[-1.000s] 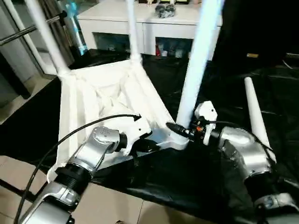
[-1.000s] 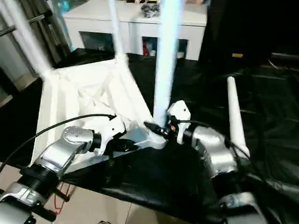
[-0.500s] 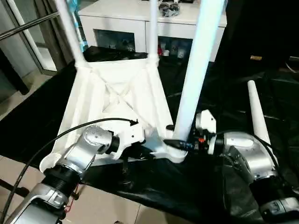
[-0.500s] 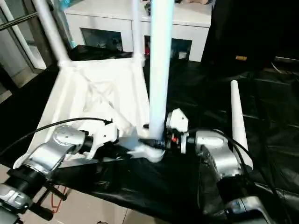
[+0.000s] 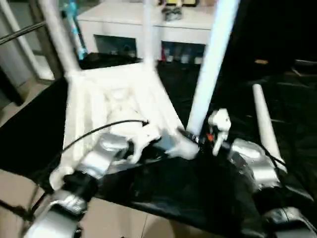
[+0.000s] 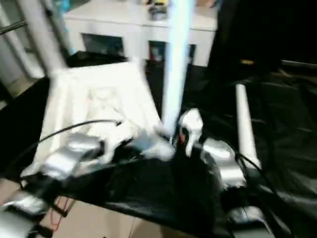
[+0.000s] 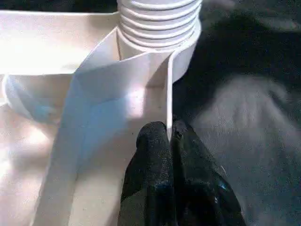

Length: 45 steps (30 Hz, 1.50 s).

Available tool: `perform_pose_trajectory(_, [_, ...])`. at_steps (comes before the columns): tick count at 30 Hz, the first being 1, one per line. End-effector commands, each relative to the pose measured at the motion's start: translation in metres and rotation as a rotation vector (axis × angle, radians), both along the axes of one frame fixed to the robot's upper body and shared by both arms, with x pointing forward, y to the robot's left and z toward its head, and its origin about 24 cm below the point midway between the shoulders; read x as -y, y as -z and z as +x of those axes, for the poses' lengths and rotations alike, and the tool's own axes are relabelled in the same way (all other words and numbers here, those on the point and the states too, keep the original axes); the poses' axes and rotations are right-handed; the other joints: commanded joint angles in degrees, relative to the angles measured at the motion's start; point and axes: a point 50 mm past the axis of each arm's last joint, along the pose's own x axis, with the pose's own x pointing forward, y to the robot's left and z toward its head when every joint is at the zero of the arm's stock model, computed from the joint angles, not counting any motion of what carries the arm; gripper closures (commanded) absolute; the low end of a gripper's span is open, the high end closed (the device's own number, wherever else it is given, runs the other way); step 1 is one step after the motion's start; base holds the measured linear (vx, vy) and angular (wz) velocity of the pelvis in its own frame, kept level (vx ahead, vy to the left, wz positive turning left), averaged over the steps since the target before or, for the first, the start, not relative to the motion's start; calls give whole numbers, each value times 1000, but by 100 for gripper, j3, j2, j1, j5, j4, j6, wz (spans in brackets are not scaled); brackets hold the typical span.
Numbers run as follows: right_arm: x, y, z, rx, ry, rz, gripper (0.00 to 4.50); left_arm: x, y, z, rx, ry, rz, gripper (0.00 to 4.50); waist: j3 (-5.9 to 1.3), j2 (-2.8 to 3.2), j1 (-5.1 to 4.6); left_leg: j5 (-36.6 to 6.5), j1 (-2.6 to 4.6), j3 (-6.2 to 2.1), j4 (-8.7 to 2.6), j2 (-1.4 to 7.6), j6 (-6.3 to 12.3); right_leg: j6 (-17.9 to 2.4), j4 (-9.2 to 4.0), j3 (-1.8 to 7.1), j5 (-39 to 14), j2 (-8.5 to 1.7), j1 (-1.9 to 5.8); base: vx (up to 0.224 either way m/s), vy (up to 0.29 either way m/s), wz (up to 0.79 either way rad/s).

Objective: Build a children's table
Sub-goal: Rotate leg to tighten

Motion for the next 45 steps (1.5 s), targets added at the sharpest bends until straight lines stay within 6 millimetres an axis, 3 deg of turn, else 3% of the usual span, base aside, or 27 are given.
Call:
perform_pose_trajectory(1, [-2,48,-10,-242,114,-95,260,20,-24,16,59,-82,-71,450,-182,-7,-76,-3104,125,-262,-508,298,-330,-950,-526,155,-3012,-333,33,0,0,0])
perform_pose_trajectory(4, [-13,52,-1,-271,218,-138,260,38,-21,24,43,-204,-40,450,-155,-4,-151,-3292,178,-275,-458,263,-282,-844,-623,107,-3431,-333,-30,0,0,0])
perform_pose_trajectory(6, [-24,52,6,-301,285,-135,260,51,-14,27,57,-266,13,450,-156,-5,-179,-3286,173,-279,-441,239,-248,-767,-644,82,-3582,-329,-26,0,0,0])
perform_pose_trajectory(7, [-27,51,7,-305,290,-129,260,53,-12,27,60,-271,23,450,-152,54,-191,-3346,175,-308,-444,237,-241,-700,-660,57,-3659,-334,-16,0,0,0])
perform_pose_trajectory(8, [-31,50,8,-308,290,-125,260,56,-11,26,58,-274,24,450,-158,28,-210,-3424,182,-313,-444,236,-201,-655,-700,19,-3644,-327,-12,0,0,0])
perform_pose_trajectory(9, [-33,50,8,-310,287,-121,260,57,-11,26,54,-275,23,450,-170,87,-224,-3428,172,-323,-464,245,-169,-688,-688,12,-3435,-329,12,0,0,0])
perform_pose_trajectory(11, [-38,49,8,-325,274,-95,260,57,-11,26,54,-272,21,450,-193,55,-246,-3436,135,-328,-496,256,-122,-836,-660,12,-2967,-311,39,0,0,0])
perform_pose_trajectory(15, [-41,52,6,-325,250,-115,260,55,-12,26,52,-263,19,450,-194,72,-268,-3410,119,-315,-505,268,-95,-1004,-623,28,-2721,-316,41,0,0,0])
perform_pose_trajectory(25, [-49,52,6,-357,191,-113,260,55,-11,22,52,-206,6,450,-166,62,-307,-3669,144,-342,-516,264,-136,-828,-670,22,-3226,-331,-10,0,0,0])
perform_pose_trajectory(26, [-50,50,6,-351,178,-108,225,54,-12,21,54,-201,5,450,-166,57,-302,-3671,143,-342,-517,267,-140,-833,-667,29,-3212,-338,-14,0,0,0])
perform_pose_trajectory(28, [-51,45,8,-334,163,-87,225,51,-13,20,59,-187,2,450,-171,51,-304,-3633,123,-342,-530,276,-136,-863,-651,42,-3115,-341,-4,0,0,0])
perform_pose_trajectory(29, [-51,44,9,-330,161,-80,201,51,-13,20,63,-182,0,450,-175,54,-307,-3596,109,-343,-535,278,-130,-878,-643,45,-3061,-346,10,0,0,0])
perform_pose_trajectory(32, [-54,30,14,-283,123,-20,179,47,-17,19,100,-122,-14,450,-189,40,-286,-3433,97,-321,-532,284,-79,-999,-623,71,-2843,-352,18,0,0,0])
perform_pose_trajectory(34, [-55,21,16,-242,89,7,152,43,-18,17,85,-112,-22,450,-222,29,-280,-3074,20,-315,-549,296,-6,-1063,-583,89,-2518,-367,90,0,0,0])
perform_pose_trajectory(35, [-55,17,17,-231,77,14,142,42,-19,17,89,-103,-26,450,-224,35,-262,-2882,44,-274,-539,305,46,-1182,-565,98,-2231,-350,68,0,0,0])
perform_pose_trajectory(38, [-53,7,18,-198,35,37,121,38,-21,13,91,-62,-36,450,-241,39,-229,-2537,25,-249,-527,303,124,-1262,-546,105,-2034,-359,104,0,0,0])
perform_pose_trajectory(41, [-49,0,18,-172,-6,16,97,32,-21,8,87,-20,-28,450,-275,58,-187,-2032,10,-221,-506,319,246,-1391,-493,109,-1515,-355,144,0,0,0])
perform_pose_trajectory(44, [-44,-6,16,-146,-55,-31,83,27,-19,3,87,32,-21,450,-346,58,-150,-1265,-11,-198,-425,315,469,-1637,-370,101,-458,-333,189,0,0,0])
perform_pose_trajectory(45, [-43,-7,16,-143,-59,-34,69,27,-19,2,87,37,-22,450,-361,59,-119,-863,-29,-190,-386,317,633,-1737,-303,91,65,-327,204,0,0,0])
